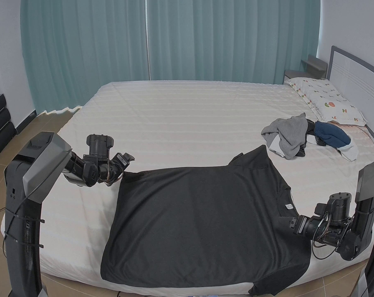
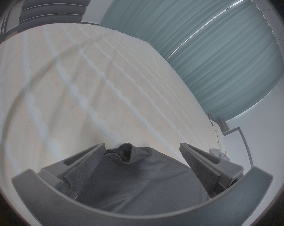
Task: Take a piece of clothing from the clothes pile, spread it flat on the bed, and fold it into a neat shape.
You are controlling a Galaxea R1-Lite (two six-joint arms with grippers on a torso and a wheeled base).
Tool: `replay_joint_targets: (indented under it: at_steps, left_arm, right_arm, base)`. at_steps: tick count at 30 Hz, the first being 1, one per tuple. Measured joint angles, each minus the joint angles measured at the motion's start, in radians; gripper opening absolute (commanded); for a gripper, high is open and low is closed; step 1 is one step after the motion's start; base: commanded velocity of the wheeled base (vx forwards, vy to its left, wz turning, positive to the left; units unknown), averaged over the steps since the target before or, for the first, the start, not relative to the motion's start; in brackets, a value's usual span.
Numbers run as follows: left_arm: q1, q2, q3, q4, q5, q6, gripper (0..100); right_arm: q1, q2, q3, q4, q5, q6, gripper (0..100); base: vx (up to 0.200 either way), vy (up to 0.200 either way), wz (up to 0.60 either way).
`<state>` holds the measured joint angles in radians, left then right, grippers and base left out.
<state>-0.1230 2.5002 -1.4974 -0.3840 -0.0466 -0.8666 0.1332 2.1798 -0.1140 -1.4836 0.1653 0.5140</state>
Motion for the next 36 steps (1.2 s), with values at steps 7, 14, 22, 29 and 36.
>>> replay_joint_targets:
  at_steps: [7,14,22,29,36]
  left_arm:
    - [-0.007,0.05,-0.023,-0.004,0.002,0.009,0]
    - [-0.003,0.074,-0.056,-0.009,0.047,0.011,0]
    - [0.011,0.112,-0.126,-0.007,0.099,0.011,0]
    - [0.015,0.135,-0.16,-0.008,0.104,0.013,0]
    - [0.024,0.164,-0.219,-0.005,0.163,0.012,0]
  right_arm:
    - [-0.001,0.009,-0.001,-0.001,0.0,0.0,100]
    - [-0.003,0.019,-0.002,-0.002,0.0,0.0,100]
    - [-0.008,0.02,-0.012,-0.003,0.0,0.001,100]
    - [-0.013,0.014,-0.026,-0.004,-0.001,0.03,100]
    - [-0.019,0.01,-0.047,-0.004,-0.004,0.041,100]
  base:
    - [0.0,0.0,0.0]
    - [0.0,0.0,0.0]
    - [0.0,0.0,0.0]
    - [0.0,0.0,0.0]
    - [0.0,0.0,0.0]
